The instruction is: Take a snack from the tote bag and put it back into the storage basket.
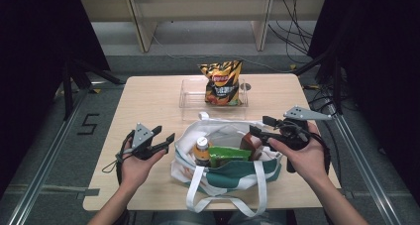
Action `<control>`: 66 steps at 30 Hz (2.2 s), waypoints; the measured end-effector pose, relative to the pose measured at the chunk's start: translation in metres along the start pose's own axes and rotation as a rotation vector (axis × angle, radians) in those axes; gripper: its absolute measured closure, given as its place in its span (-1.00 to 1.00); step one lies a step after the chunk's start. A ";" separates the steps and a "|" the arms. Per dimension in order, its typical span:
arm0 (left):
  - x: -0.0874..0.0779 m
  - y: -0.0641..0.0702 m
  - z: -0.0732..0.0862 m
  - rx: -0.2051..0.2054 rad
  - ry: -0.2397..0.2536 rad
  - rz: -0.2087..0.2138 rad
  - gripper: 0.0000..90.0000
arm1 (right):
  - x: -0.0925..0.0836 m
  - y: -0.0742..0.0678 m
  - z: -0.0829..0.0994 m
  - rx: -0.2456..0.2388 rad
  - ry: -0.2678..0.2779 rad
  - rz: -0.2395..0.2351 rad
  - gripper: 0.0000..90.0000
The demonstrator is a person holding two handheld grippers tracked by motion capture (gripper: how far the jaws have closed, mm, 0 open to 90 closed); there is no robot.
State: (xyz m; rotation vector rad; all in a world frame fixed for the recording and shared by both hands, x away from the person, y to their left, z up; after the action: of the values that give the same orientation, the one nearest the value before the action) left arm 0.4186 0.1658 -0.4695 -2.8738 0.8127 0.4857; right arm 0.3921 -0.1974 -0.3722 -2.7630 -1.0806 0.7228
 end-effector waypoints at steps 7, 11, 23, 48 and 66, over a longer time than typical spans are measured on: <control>0.000 0.002 -0.001 0.007 0.001 0.004 -0.07 | 0.000 -0.002 0.006 0.002 -0.016 0.000 -0.26; 0.000 0.002 -0.001 0.007 0.000 0.001 -0.07 | 0.001 -0.001 0.007 -0.022 -0.006 0.001 -0.26; 0.001 0.004 -0.002 0.012 0.002 0.003 -0.07 | 0.004 -0.003 0.010 -0.035 0.001 -0.006 -0.31; -0.001 0.003 -0.002 0.013 0.005 0.001 -0.07 | 0.018 -0.002 0.035 -0.048 -0.064 0.004 -0.31; -0.001 0.003 -0.002 0.015 0.005 0.001 -0.07 | 0.022 0.000 0.036 -0.059 -0.024 0.001 -0.32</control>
State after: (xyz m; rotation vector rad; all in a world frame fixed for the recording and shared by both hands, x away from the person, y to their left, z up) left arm 0.4167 0.1627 -0.4669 -2.8620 0.8144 0.4712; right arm 0.3897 -0.1863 -0.4129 -2.8115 -1.1224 0.7374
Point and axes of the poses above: each handheld gripper's, and its own axes: x roughly forward along the jaws, z roughly out of its underside, y roughly to its right, the point moved 4 cm from there along x, roughly forward along the jaws, and after that the axes turned 2 degrees about x, right-handed, at the moved point
